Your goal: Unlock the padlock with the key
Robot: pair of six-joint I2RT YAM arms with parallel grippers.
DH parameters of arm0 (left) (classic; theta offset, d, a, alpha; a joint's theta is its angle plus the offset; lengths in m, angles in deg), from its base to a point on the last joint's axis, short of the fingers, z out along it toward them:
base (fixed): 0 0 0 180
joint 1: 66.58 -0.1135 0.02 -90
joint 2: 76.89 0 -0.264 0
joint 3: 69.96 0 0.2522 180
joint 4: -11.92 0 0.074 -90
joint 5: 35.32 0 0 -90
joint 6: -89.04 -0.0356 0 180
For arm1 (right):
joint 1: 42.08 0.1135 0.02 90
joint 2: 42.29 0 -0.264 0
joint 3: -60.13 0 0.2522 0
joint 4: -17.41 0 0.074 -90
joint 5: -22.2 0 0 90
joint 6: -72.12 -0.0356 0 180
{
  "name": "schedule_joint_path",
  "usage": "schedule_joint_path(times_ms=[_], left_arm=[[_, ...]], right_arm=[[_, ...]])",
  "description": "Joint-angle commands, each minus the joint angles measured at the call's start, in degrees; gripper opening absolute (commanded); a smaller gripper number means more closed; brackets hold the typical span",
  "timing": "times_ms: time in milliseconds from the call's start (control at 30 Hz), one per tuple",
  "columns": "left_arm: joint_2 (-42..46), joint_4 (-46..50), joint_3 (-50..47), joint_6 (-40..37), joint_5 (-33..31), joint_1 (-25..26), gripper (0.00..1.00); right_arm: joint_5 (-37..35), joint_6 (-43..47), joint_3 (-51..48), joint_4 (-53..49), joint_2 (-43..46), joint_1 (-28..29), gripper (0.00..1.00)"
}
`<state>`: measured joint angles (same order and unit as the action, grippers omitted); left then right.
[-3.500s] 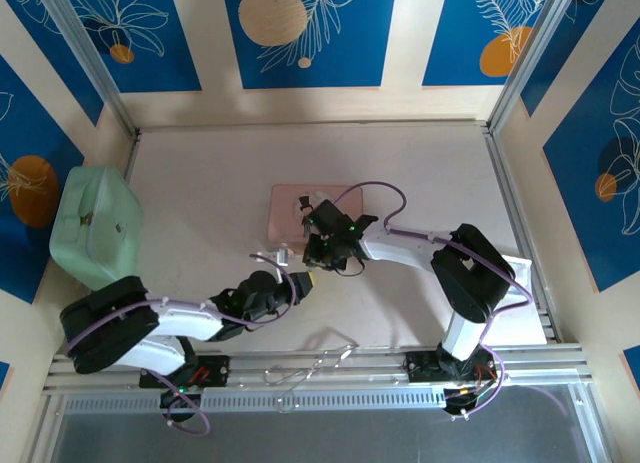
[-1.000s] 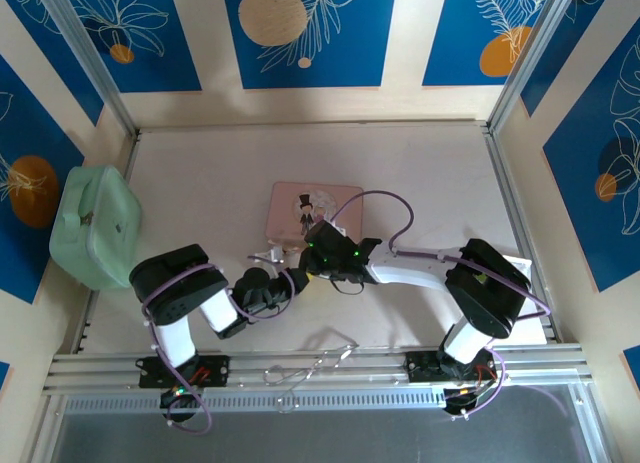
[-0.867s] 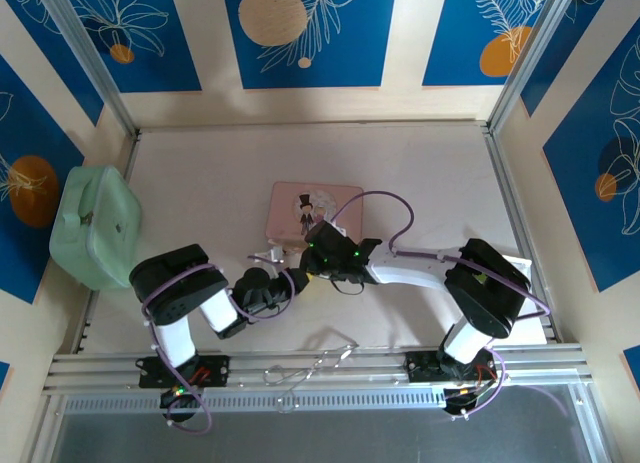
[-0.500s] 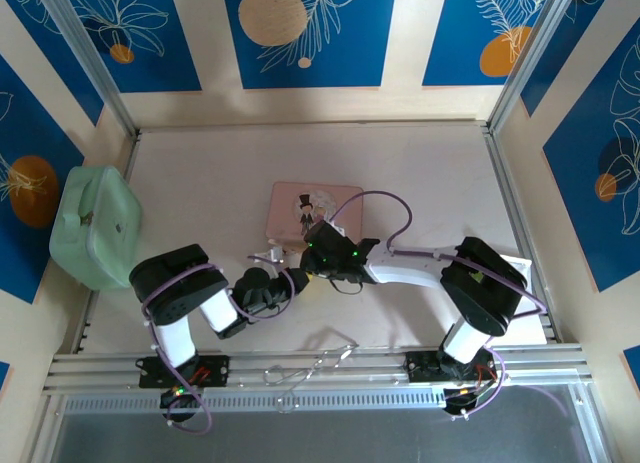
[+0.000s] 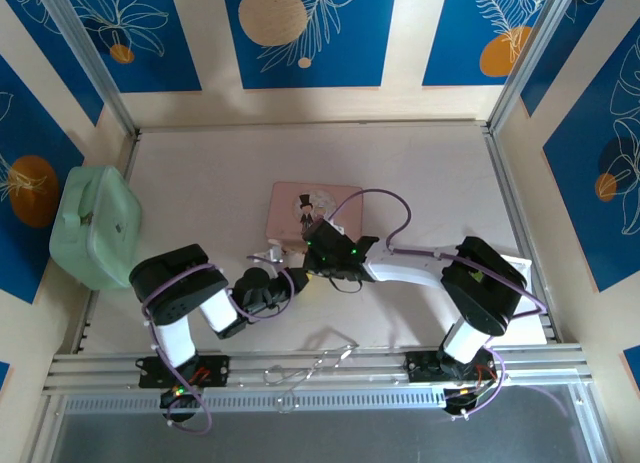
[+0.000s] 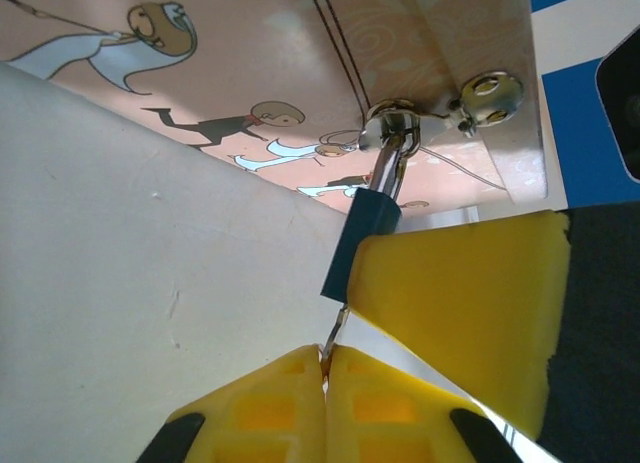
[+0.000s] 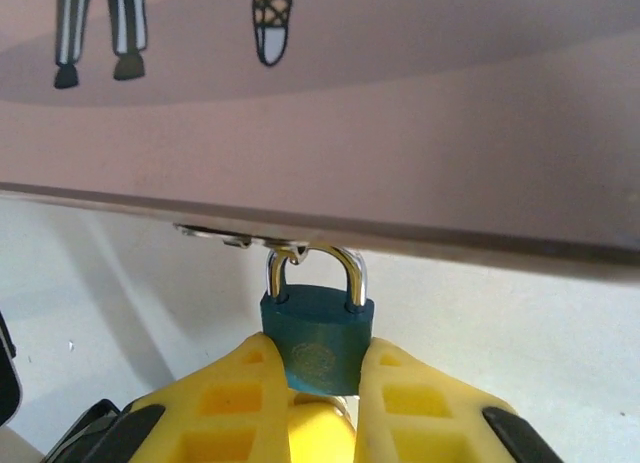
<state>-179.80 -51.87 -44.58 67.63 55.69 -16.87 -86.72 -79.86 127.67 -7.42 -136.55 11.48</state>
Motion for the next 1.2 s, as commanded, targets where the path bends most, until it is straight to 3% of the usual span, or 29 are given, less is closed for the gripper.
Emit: schedule_joint_path(times_ms=[0,33,100,333,600,667,767,867,967,1000,1167], left_arm=[[1.2,-3.1,-0.6,-0.1,0.9,-0.3,0.34],[1.4,-3.1,-0.7,-0.4,1.1,-0.3,0.47],[2.3,-3.1,-0.9,-1.2,0.9,-0.3,0.56],[5.0,-0.7,-2.3,-2.5,-0.4,-0.3,0.51],[6.0,-2.6,-5.0,-1.9,-2.5,-0.4,0.42],[8.3,-0.8,-7.0,-1.6,-4.6,-0.4,0.42],[15.4,9.3,-8.9,-0.4,-8.3,-0.3,0.42],[28.9,29.7,-8.7,1.1,-13.2,-0.1,0.41],[47.5,66.9,-2.5,1.6,-21.6,1.7,0.43],[52.8,74.8,-0.9,0.8,-24.6,2.4,0.43],[68.0,85.0,-3.9,3.7,-26.9,2.4,0.38]], right_arm=[[-1.2,0.0,2.4,-5.5,-1.8,0.0,0.04],[-0.8,0.0,3.1,-6.7,-1.9,-0.1,0.03],[-0.2,0.2,4.2,-8.6,-2.6,0.0,0.01],[1.9,0.9,7.8,-12.7,-4.7,0.0,0.00],[-0.5,2.6,6.8,-11.0,-2.8,-0.3,0.43],[-1.3,3.0,7.3,-10.9,-3.8,-0.4,0.47],[-4.8,2.5,9.2,-12.4,-5.6,0.5,0.48],[-9.6,2.3,11.9,-14.7,-7.2,2.0,0.51],[-15.9,1.3,17.4,-21.4,-10.2,3.4,0.52],[-17.6,0.6,19.1,-23.5,-11.3,3.7,0.52],[-20.9,-1.8,25.2,-30.9,-16.7,3.8,0.53]])
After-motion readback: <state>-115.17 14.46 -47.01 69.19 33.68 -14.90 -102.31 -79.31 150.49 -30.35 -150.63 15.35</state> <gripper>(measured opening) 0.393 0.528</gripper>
